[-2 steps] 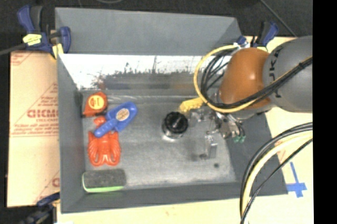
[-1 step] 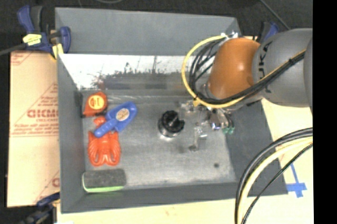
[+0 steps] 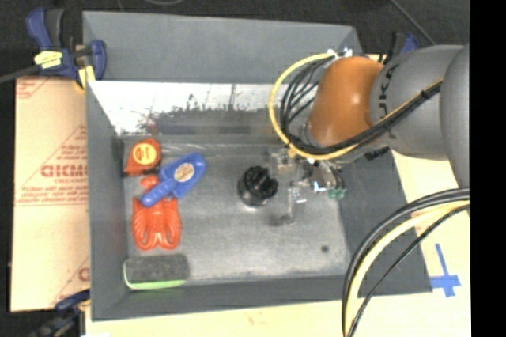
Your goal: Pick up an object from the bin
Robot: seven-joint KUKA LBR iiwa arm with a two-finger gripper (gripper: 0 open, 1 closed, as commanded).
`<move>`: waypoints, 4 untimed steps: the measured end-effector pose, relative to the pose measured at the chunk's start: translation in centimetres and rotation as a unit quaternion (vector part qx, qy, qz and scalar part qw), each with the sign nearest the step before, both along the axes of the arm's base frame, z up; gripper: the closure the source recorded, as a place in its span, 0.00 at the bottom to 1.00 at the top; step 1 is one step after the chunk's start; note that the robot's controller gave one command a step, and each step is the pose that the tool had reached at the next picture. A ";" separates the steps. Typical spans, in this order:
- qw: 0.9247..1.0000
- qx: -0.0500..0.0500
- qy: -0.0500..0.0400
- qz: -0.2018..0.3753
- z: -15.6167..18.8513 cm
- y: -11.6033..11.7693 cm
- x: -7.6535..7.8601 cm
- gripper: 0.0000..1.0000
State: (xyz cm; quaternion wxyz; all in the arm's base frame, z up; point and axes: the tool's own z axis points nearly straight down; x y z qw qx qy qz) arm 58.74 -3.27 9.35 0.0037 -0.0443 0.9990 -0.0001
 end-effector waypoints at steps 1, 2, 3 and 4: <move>1.000 -0.001 -0.002 0.003 -1.4 1.7 1.1 0.00; 0.975 -0.006 -0.009 0.221 -1.3 4.1 1.3 1.00; 0.975 -0.006 -0.009 0.222 -1.3 4.1 1.3 1.00; 0.958 -0.006 -0.010 0.288 -1.3 4.2 1.2 1.00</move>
Offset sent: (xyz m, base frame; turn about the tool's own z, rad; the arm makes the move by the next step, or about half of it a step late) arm 0.0038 0.0455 -0.0235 -0.4511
